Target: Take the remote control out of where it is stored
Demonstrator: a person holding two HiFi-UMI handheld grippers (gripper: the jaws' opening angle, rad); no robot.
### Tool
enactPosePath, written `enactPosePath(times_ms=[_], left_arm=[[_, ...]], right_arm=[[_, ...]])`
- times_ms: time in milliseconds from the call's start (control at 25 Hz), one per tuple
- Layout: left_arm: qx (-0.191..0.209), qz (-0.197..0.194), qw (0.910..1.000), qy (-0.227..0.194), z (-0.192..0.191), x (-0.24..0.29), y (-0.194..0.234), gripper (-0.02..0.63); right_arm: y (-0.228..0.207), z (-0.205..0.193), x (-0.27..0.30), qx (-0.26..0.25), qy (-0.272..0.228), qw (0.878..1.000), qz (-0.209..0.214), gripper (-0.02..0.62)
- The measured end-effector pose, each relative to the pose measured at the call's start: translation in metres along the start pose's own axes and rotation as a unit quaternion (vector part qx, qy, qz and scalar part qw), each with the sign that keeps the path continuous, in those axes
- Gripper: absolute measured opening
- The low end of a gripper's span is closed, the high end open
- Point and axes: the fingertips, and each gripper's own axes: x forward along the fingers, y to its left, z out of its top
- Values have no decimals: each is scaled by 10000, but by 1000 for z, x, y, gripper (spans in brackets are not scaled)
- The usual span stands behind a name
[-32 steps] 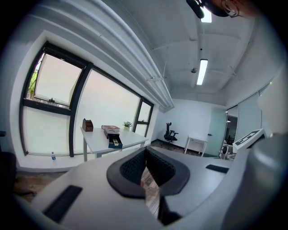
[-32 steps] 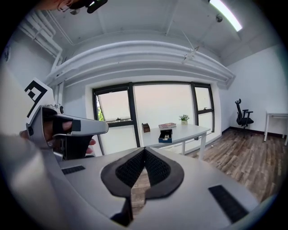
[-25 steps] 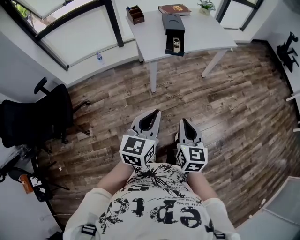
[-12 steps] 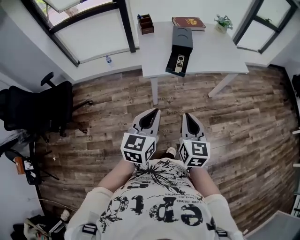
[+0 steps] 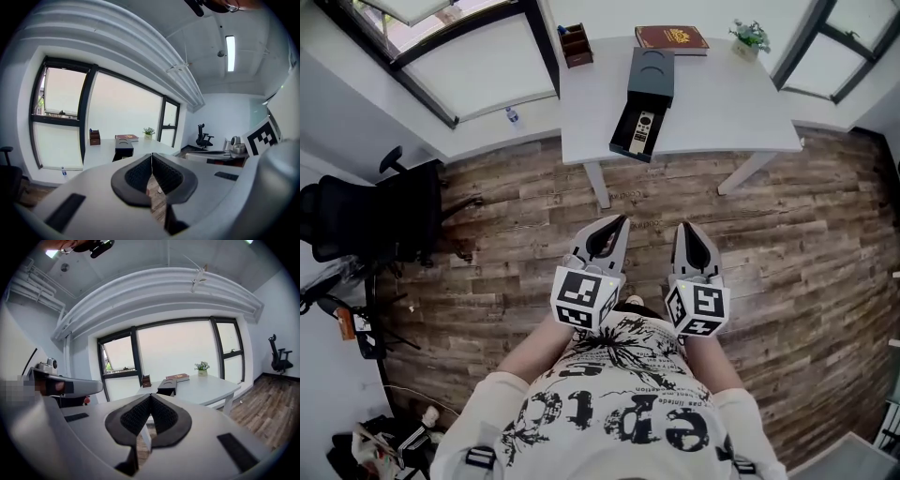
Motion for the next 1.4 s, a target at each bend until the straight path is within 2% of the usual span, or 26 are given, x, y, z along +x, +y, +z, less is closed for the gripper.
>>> enactPosePath(times_ms=[200,440,600,840,1200,1400], left_arm=[[-38,-89,9998,147,2,44,23,11],[-228,-556,9981,165,20,123,50,11],[-212,-771,9963,323,36,178,82,11],[-284,-884,9941,569,51,239,137,11],[-457,-824,9892,1125,33,280,168,12],[-601,-384,9860,1505,9,300,177,12]], right_arm=[[-19,4,36,76,-9,9999,-155,3],[-60,12,90,6,179,9974,-692,3],[-81,32,140,-62,213,9952,-956,3],[-96,56,212,-39,225,9929,-1170,3],[-105,45,280,78,663,9935,-925,3],[-114,35,313,11,1011,9939,-441,3]])
